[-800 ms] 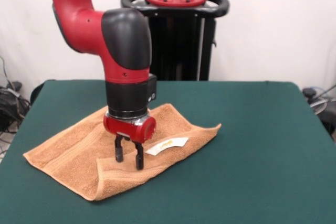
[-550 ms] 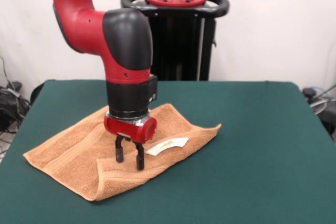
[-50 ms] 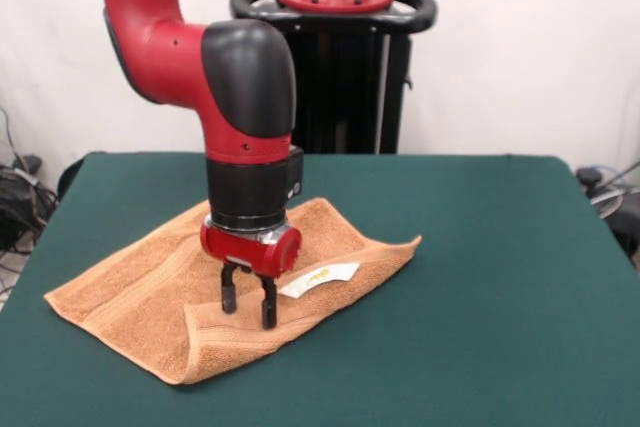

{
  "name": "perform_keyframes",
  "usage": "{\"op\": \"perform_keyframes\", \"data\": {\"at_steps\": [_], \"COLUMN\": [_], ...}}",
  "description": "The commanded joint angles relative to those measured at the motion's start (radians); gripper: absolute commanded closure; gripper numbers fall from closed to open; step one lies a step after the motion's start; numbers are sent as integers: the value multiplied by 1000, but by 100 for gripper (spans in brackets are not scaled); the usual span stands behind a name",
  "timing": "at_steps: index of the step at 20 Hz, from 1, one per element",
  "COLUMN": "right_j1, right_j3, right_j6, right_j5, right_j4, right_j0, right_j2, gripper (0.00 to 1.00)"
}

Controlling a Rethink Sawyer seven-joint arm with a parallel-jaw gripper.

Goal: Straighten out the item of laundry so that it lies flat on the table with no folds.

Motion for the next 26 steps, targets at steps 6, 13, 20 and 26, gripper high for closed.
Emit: {"op": "perform_keyframes", "data": {"at_steps": [6, 13, 20, 26], "right_j1": [66, 58, 20, -1], "right_j3": [-101, -93, -70, -52], "right_j6": [153, 175, 205, 214], "right_j5": [23, 35, 23, 22], "right_j4": [30, 44, 55, 38], "right_j0": [92, 107, 127, 101], "right_j2": [-45, -58, -79, 15], "gripper": [100, 100, 100, 100]}}
